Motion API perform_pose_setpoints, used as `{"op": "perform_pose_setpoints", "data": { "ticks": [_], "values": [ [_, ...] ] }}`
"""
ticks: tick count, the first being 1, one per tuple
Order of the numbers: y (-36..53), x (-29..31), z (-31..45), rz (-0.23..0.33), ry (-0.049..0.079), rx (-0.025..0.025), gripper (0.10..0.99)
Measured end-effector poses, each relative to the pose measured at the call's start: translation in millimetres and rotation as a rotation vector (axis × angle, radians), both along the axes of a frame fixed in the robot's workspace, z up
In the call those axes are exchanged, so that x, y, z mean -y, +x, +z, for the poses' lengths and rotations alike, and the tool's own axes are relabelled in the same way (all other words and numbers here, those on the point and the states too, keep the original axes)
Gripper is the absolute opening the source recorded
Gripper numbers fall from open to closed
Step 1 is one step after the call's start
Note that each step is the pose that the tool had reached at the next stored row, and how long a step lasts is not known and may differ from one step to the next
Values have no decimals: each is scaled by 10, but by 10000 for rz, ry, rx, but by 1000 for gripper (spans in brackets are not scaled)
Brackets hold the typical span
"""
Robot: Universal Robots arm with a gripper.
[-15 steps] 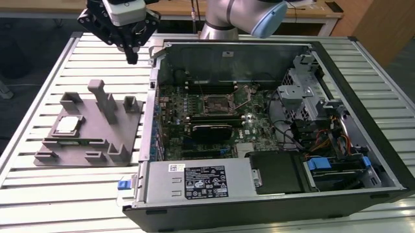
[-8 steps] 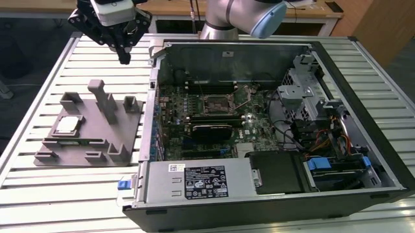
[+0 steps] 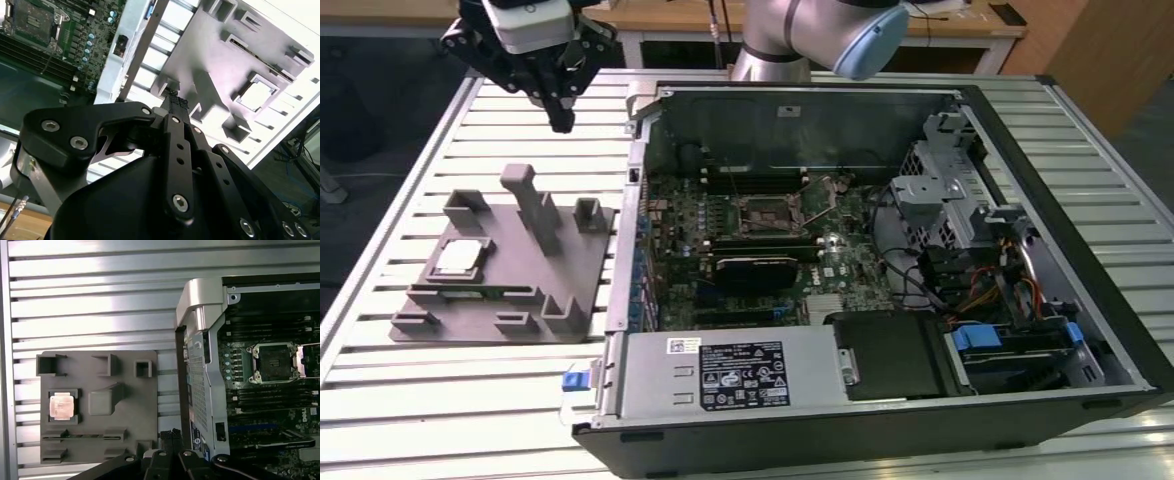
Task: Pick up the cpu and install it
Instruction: 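Reach for the cpu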
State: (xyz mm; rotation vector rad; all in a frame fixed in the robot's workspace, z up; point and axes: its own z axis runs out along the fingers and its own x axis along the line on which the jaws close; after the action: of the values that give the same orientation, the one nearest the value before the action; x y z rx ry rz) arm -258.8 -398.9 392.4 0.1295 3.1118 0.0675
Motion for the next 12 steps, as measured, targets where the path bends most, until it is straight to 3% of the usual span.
{"op": "perform_pose_setpoints", "data": {
  "ticks": [12],
  "values": [
    [-265, 0, -7, -16, -1, 0, 106]
  ]
}}
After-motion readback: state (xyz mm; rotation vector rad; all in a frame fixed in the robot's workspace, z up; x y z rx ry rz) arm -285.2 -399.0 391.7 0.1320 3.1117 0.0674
